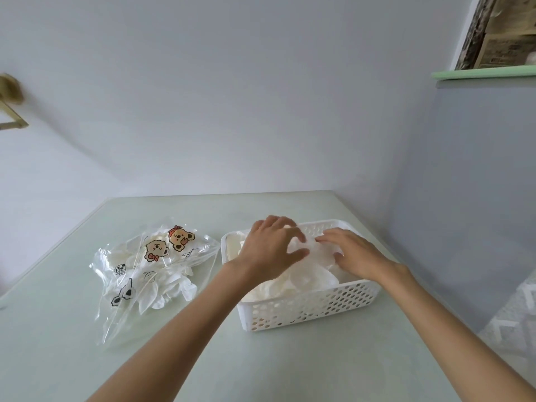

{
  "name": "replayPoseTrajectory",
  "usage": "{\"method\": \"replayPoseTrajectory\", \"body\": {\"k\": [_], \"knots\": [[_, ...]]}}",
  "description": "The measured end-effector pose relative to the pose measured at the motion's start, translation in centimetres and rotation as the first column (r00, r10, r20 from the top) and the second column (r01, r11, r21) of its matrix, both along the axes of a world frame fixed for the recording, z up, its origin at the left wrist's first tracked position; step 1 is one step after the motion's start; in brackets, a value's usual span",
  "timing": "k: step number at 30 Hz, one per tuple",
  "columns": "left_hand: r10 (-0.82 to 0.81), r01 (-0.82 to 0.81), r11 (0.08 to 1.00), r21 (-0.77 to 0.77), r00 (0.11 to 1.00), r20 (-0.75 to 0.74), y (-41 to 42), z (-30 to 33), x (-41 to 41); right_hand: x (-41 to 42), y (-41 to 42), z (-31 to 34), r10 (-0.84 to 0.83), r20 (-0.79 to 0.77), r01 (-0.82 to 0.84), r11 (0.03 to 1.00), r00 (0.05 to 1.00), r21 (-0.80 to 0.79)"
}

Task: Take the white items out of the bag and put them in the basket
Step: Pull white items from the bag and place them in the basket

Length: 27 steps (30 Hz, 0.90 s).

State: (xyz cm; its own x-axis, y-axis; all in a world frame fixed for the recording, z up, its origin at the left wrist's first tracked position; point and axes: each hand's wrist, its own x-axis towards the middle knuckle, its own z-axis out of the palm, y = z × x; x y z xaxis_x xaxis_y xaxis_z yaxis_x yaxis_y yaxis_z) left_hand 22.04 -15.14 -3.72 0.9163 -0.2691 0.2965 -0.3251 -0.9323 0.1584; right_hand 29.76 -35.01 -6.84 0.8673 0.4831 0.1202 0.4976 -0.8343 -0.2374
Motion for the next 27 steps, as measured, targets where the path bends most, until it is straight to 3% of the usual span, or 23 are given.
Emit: {"method": "replayPoseTrajectory", "body": {"k": [2, 4, 7, 9, 16, 18, 21, 23, 25, 27], "knots": [[-0.140, 0.139, 0.989, -0.054, 0.990, -0.020, -1.5, 1.4, -0.7, -0.2, 0.2, 0.1, 0.003, 0.134, -0.004, 1.000, 0.991, 0.008], [-0.168, 0.169, 0.986, 0.000, 0.980, -0.111, -3.3, 2.0, -1.2, -0.3, 0.4, 0.2, 0.001, 0.226, -0.005, 1.000, 0.974, 0.019], [-0.005, 0.031, 0.980, 0.197, 0.991, -0.134, -5.1, 1.8, -0.9, -0.6, 0.4, 0.6, -0.040, 0.294, 0.034, 0.999, 0.955, 0.026], [0.080, -0.041, 0.968, 0.247, 0.986, -0.149, -5.5, 1.4, -0.5, -0.6, 0.3, 0.6, -0.048, 0.333, 0.038, 0.999, 0.942, 0.036], [0.090, -0.058, 0.993, 0.104, 0.939, -0.332, -3.4, 2.8, -1.4, -0.5, 0.1, 0.4, -0.061, 0.351, 0.049, 0.998, 0.935, 0.042], [0.112, -0.109, 0.994, 0.023, 0.956, -0.273, -2.2, 2.8, -2.1, -0.4, -0.1, 0.5, -0.064, 0.334, 0.023, 0.992, 0.941, 0.125], [0.283, -0.286, 0.957, -0.053, 0.957, -0.055, -0.4, 1.1, -3.4, -1.0, 0.4, 1.1, -0.088, 0.342, -0.062, 0.912, 0.936, 0.406], [0.343, -0.338, 0.939, 0.064, 0.936, -0.085, 0.8, -0.8, -3.9, -1.4, 1.1, 1.2, 0.011, 0.276, -0.134, 0.893, 0.961, 0.429], [0.332, -0.309, 0.941, 0.141, 0.923, -0.192, 1.8, -2.4, -4.0, -1.5, 1.5, 0.7, 0.114, 0.083, -0.135, 0.933, 0.990, 0.334], [0.286, -0.251, 0.954, 0.162, 0.925, -0.249, 2.8, -2.9, -3.6, -1.6, 1.4, 0.3, 0.099, -0.134, -0.068, 0.974, 0.986, 0.216]]}}
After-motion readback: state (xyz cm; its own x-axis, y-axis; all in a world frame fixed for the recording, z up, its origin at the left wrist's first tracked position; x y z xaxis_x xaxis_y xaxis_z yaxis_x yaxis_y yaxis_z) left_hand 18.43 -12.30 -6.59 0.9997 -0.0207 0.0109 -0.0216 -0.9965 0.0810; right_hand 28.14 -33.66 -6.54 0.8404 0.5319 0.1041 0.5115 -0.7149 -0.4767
